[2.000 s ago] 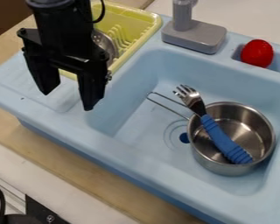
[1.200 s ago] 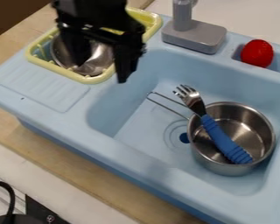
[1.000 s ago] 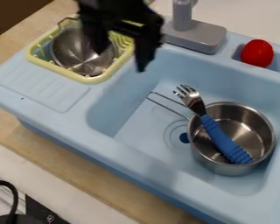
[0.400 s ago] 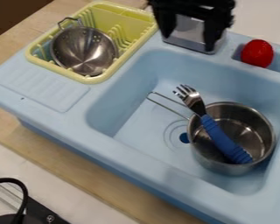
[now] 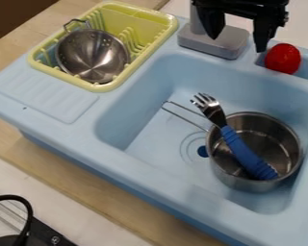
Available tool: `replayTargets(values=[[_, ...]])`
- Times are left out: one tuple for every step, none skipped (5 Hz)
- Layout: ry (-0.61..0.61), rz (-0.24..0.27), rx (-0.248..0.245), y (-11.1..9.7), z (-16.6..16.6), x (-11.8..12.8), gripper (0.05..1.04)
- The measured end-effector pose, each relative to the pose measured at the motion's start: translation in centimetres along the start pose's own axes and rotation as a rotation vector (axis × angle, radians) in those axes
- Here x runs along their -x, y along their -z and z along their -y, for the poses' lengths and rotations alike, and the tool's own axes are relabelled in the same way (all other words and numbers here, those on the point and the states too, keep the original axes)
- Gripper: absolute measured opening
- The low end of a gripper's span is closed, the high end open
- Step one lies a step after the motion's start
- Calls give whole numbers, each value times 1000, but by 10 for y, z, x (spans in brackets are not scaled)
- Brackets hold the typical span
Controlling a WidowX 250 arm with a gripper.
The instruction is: Put strawberry in the silver pot
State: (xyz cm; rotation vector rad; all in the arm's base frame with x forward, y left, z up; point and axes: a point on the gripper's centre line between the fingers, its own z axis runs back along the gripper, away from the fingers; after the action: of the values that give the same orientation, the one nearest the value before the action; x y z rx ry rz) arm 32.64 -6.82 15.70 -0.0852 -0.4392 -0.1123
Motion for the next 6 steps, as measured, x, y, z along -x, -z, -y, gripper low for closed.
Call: replayTargets(values=[[58, 25, 11, 17, 11, -9, 997], [107, 46, 33, 24, 21, -17, 997], [120, 46, 28, 32, 27, -23, 997], [103, 9, 8, 46, 24, -24, 996], [98, 16, 36, 52, 30, -25, 997], [94, 7, 45, 53, 31, -25, 968]])
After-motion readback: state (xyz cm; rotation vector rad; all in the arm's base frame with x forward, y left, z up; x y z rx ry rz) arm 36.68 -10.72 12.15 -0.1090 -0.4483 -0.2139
